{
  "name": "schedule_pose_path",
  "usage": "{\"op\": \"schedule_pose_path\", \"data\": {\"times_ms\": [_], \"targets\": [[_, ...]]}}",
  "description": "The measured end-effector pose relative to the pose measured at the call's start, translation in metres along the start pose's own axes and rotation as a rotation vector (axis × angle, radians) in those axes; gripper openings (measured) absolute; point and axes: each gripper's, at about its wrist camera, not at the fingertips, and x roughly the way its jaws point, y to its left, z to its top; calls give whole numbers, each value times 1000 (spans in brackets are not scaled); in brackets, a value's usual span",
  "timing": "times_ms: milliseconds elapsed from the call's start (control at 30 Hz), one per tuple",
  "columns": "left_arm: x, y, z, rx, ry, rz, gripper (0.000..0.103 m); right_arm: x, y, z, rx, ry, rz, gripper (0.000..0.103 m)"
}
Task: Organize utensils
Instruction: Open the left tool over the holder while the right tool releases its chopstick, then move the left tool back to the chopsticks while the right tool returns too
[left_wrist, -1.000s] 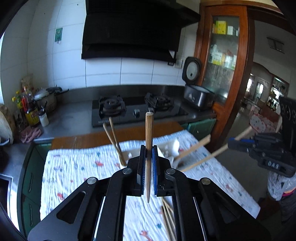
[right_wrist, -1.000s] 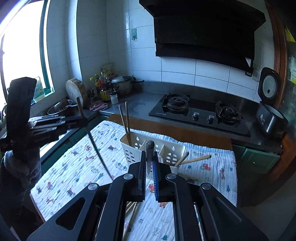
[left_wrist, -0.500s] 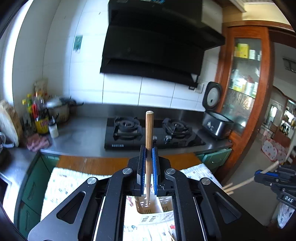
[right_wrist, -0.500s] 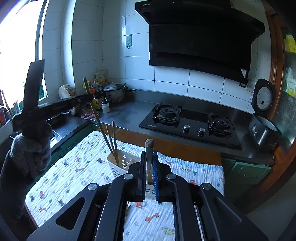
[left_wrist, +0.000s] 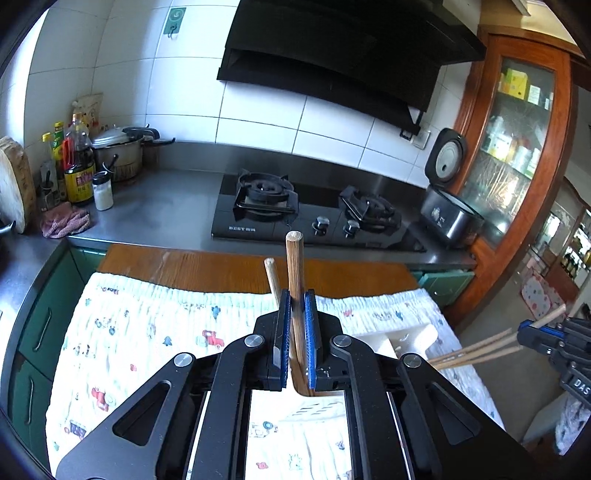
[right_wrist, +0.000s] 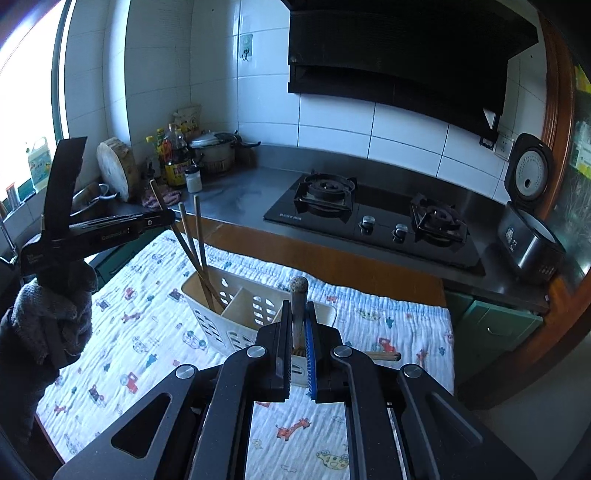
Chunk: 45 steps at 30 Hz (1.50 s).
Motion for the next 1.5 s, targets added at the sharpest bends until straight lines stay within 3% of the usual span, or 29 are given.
{"op": "schedule_pose_path", "data": {"times_ms": [167, 233, 300, 467, 533, 600, 733, 800, 1133, 1300, 1500], "targets": [[-1, -3, -4, 20, -3, 4, 9, 12, -2, -4, 13, 19, 1, 7], [-4, -5, -5, 26, -11, 2, 15, 14, -1, -5, 17, 20, 3, 7], [-8, -7, -4, 35, -22, 14, 33, 16, -2, -6, 22, 19, 4, 7], [-25, -15, -4, 66, -55, 13, 46, 6, -4, -7, 33, -12, -2, 10], [-34, -17, -6, 79, -70, 13, 50, -3, -5, -7, 40, -33, -7, 21], [-44, -20, -9, 87, -81, 13, 65, -13, -7, -9, 46, -53, -11, 27], [-66, -24, -19, 110, -101, 6, 73, -36, -5, -18, 54, -96, -12, 42], [-78, -27, -28, 125, -115, 28, 86, -47, -2, -29, 56, -111, -10, 49], [-121, -30, -86, 150, -110, 25, 93, -62, 37, -107, 7, -84, -13, 55], [-136, -19, -121, 116, -87, 21, 94, -49, 60, -159, 17, -16, 12, 55], [-147, -7, -162, 93, -53, 68, 94, -31, 75, -215, 89, 60, 51, 55]]}}
